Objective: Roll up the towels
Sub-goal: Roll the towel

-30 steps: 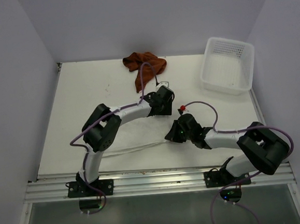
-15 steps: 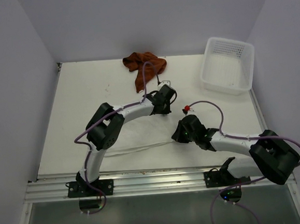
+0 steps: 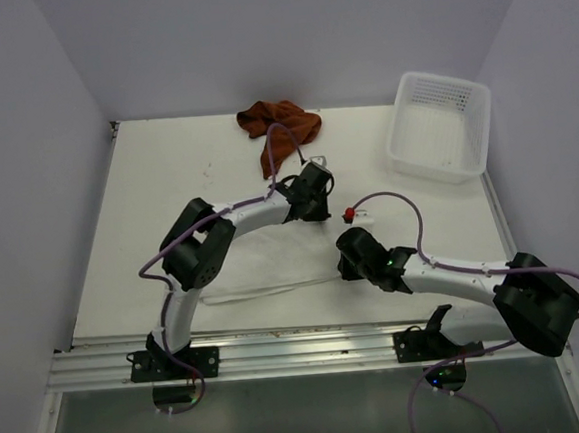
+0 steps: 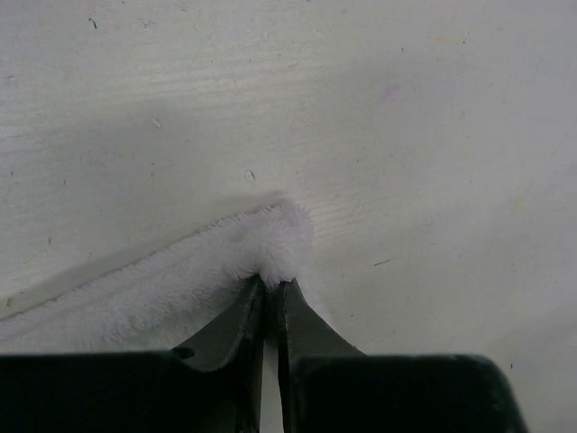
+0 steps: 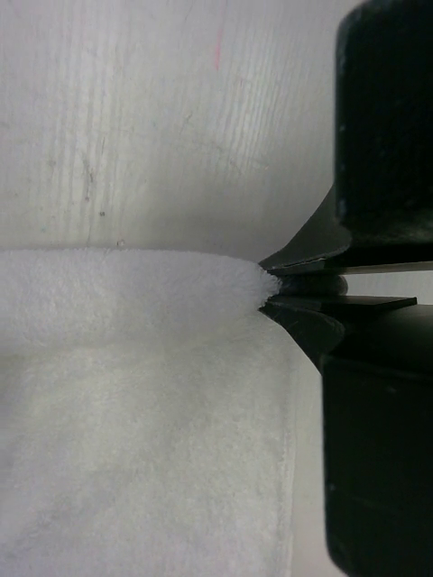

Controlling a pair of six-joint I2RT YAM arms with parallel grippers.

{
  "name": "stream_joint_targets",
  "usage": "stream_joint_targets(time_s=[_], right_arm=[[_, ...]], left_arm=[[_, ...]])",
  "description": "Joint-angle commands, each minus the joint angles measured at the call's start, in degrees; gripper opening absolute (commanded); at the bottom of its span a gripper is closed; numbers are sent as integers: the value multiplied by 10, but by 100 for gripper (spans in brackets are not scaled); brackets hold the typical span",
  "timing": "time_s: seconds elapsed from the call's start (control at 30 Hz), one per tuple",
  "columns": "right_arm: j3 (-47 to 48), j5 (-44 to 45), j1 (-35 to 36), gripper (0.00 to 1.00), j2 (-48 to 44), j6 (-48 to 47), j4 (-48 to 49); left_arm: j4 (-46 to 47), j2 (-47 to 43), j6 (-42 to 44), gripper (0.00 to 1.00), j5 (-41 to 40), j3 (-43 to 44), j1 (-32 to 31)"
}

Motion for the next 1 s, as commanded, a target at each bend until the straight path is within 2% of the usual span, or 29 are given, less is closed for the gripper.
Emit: stream_joint_targets(time_s=[0.0, 0.23, 0.4, 0.47, 0.73, 0.97], right_arm=[[26, 88, 10, 0, -17, -20, -145], [68, 151, 42, 0, 11, -58, -211], [96, 219, 107, 0, 50, -56, -244], [117, 262, 133, 0, 73, -40, -277], [195, 338, 186, 0, 167, 1, -351], [257, 373, 227, 0, 254, 33, -425]], left_arm=[[71, -34, -8, 0, 1, -23, 26], [195, -61, -11, 0, 63, -89, 47], [248, -69, 6, 0, 97, -100, 51], [257, -74, 7, 0, 102, -103, 56], [275, -92, 15, 0, 135, -128, 86], [273, -88, 29, 0, 150, -122, 96]])
